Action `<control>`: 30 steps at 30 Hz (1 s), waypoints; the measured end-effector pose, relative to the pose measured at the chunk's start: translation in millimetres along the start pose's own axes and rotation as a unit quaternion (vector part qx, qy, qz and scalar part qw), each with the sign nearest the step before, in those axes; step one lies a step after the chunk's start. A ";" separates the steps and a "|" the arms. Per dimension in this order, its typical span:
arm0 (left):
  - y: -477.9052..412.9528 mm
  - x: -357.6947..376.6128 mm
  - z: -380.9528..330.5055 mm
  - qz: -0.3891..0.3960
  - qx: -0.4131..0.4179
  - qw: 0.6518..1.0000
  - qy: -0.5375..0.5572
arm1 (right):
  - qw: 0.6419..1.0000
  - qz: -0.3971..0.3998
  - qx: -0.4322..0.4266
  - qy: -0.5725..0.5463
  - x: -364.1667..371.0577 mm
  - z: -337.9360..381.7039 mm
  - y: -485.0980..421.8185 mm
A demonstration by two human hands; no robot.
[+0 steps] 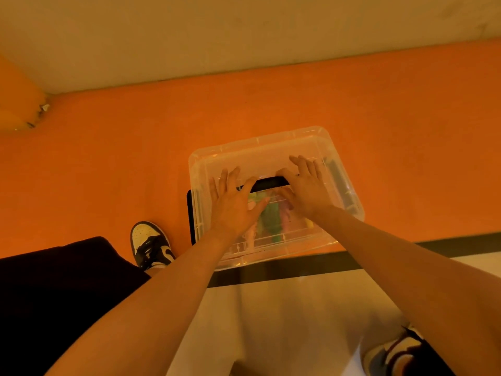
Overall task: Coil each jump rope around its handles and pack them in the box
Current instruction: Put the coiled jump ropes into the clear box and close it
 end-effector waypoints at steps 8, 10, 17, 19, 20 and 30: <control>27.8 4.0 -10.1 0.011 -0.008 1.000 -0.017 | 1.000 0.007 0.002 -0.002 1.7 -1.4 24.9; 34.6 6.7 -7.9 0.017 0.006 0.999 -0.051 | 0.999 0.022 -0.004 0.028 7.1 -1.9 29.2; 37.1 14.6 -7.7 0.014 0.012 0.996 -0.082 | 0.990 0.040 -0.008 0.136 23.7 -3.8 37.7; 40.7 9.0 -3.0 0.000 0.003 0.998 -0.060 | 0.990 0.042 -0.012 0.136 23.6 -4.0 38.4; 44.1 4.1 3.8 -0.008 -0.013 0.998 -0.059 | 0.990 0.040 -0.014 0.137 22.7 -3.9 38.7; 66.7 -16.8 65.8 0.146 -0.241 0.955 0.088 | 0.987 0.043 -0.006 0.157 21.4 -3.7 39.4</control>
Point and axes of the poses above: each hand's wrist, its own y-axis away from the middle knuckle, its own x-axis out of the palm, z = x × y, the point moved 3 cm from there along -y, towards the middle knuckle, and after that the axes turned 7 degrees about -z, right-handed, at the moved point
